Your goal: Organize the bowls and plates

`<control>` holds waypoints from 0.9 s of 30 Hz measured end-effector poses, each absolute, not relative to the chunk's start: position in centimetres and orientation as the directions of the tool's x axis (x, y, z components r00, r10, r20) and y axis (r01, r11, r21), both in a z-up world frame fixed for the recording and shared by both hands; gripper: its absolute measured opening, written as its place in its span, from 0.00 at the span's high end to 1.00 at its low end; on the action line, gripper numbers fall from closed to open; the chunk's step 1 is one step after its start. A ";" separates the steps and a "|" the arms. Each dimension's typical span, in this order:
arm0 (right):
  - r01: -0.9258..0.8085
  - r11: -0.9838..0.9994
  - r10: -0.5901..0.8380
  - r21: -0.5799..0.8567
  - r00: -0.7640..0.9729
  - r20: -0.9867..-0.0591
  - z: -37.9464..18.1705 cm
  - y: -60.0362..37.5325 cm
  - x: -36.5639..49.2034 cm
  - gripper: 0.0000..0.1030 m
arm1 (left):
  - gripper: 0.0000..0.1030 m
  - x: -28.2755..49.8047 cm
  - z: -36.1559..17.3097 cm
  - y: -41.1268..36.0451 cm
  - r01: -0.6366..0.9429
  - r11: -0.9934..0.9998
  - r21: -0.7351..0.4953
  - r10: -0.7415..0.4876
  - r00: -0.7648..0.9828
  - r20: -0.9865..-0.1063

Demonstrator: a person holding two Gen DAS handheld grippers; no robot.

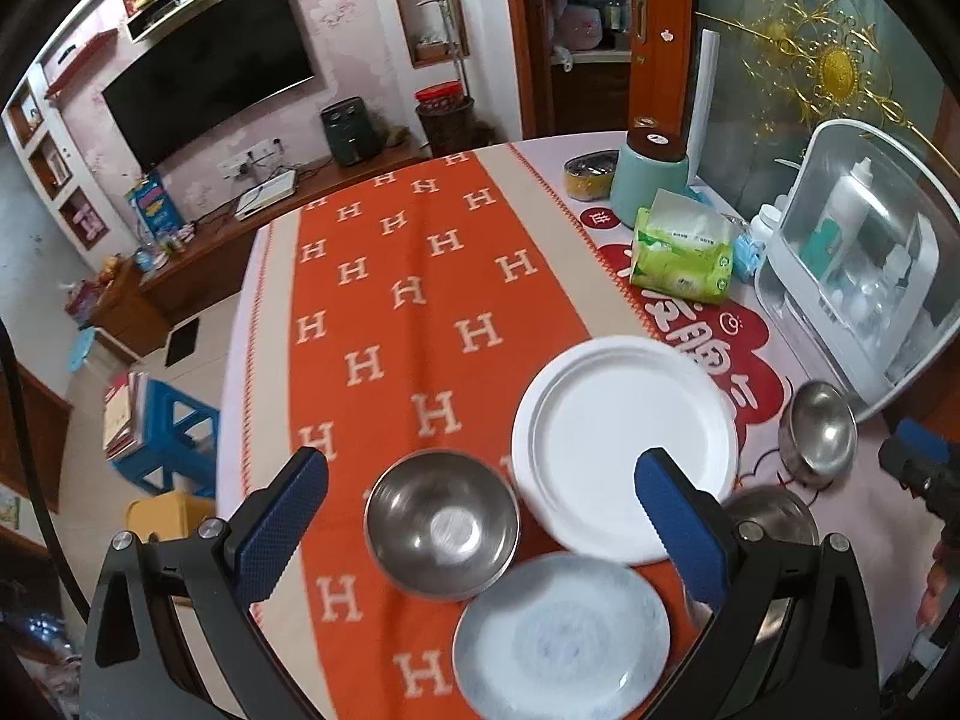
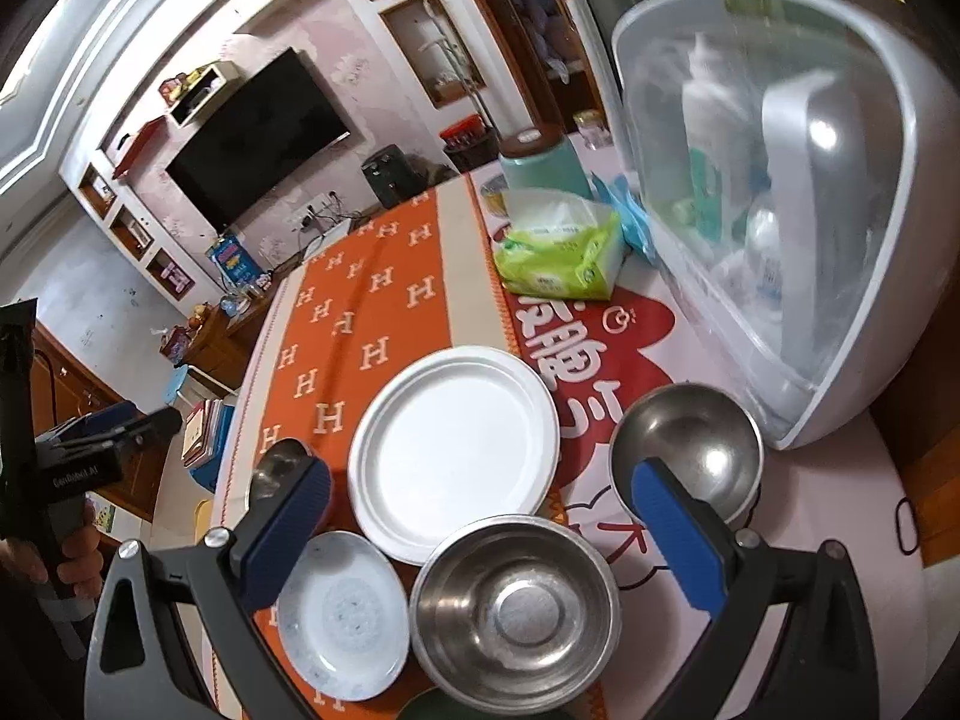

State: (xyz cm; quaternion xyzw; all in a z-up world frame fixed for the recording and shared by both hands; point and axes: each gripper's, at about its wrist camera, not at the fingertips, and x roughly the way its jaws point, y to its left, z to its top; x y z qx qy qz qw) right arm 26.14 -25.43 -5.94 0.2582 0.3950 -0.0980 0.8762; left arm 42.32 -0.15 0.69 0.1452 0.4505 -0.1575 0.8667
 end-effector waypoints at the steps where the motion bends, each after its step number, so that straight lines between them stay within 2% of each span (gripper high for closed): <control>1: 0.383 0.841 0.040 0.382 0.661 -0.749 -6.7 -25.7 26.5 0.02 | 0.01 42.9 0.2 -0.4 0.415 0.904 0.105 -0.153 0.542 -0.826; 6: 0.400 0.825 0.067 0.400 0.633 -0.771 -9.3 -26.5 27.7 0.04 | 0.01 45.6 -2.4 -1.5 0.448 0.892 0.060 -0.190 0.493 -0.849; 8: 0.402 0.813 0.094 0.421 0.623 -0.777 -10.5 -26.9 28.4 0.10 | 0.01 46.8 -3.8 -2.0 0.446 0.894 0.040 -0.193 0.466 -0.864; 12: 0.404 0.793 0.138 0.455 0.609 -0.781 -12.3 -27.5 29.6 0.15 | 0.01 48.5 -6.2 -2.5 0.451 0.892 0.036 -0.186 0.437 -0.880; 14: 0.416 0.786 0.146 0.457 0.592 -0.792 -13.5 -27.8 30.2 0.23 | 0.02 49.4 -8.0 -2.7 0.450 0.893 0.020 -0.186 0.409 -0.894; 24: 0.437 0.775 0.188 0.457 0.531 -0.826 -17.7 -28.4 32.0 0.47 | 0.18 52.4 -15.5 -3.8 0.437 0.899 -0.004 -0.146 0.292 -0.945; 27: 0.440 0.776 0.196 0.452 0.513 -0.836 -18.6 -28.3 32.4 0.52 | 0.19 52.7 -16.6 -4.1 0.443 0.896 0.023 -0.115 0.282 -0.953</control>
